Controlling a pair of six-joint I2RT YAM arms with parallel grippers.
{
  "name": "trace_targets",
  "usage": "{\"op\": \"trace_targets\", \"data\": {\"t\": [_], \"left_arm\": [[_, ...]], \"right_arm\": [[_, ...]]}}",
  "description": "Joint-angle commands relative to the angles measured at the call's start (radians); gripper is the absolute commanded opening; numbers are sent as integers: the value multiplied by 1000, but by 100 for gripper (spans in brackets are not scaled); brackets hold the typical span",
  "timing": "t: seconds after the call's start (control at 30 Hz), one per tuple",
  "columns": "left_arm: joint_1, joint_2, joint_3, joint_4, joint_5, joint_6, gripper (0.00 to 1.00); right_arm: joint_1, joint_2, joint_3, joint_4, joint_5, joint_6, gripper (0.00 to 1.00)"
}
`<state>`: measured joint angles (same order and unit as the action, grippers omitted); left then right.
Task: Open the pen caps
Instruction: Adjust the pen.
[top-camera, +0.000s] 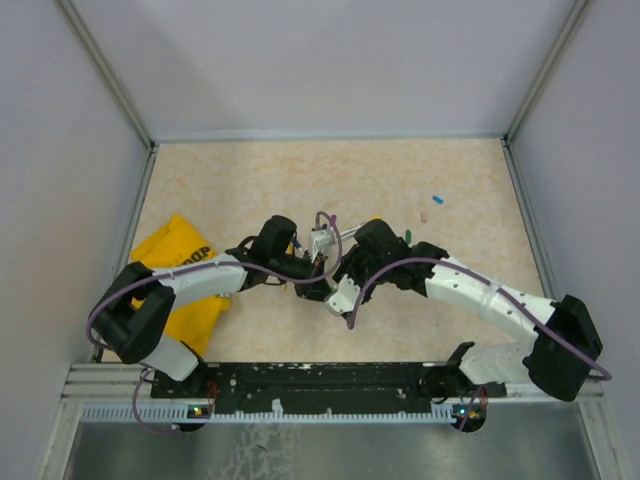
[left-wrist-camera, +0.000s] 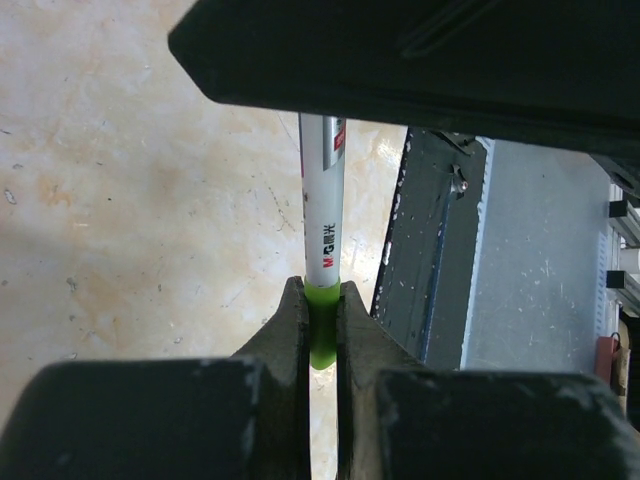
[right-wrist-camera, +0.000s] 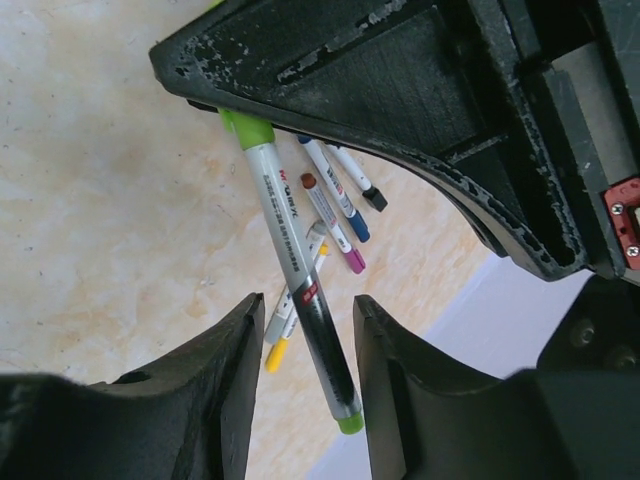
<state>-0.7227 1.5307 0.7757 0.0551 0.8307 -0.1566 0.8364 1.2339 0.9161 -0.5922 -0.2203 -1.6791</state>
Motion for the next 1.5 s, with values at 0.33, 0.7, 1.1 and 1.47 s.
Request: {"op": "trace_targets", "data": {"t": [0.33,0.7,1.1,1.47], "left_arm": [[-1,14,27,5,66,27,0],[-3,19,30,3,80,30,0],[-1,-50,-8,38,11,-8,32],[2,-205,-109,150,-66,-80,66]], "right_arm": [[23,9,0,78,37,8,26],[23,9,20,50,6,22,17],[22,-52,-10,39,-2,79,0],[-116,-204,-152,91,-184,236,0]]}}
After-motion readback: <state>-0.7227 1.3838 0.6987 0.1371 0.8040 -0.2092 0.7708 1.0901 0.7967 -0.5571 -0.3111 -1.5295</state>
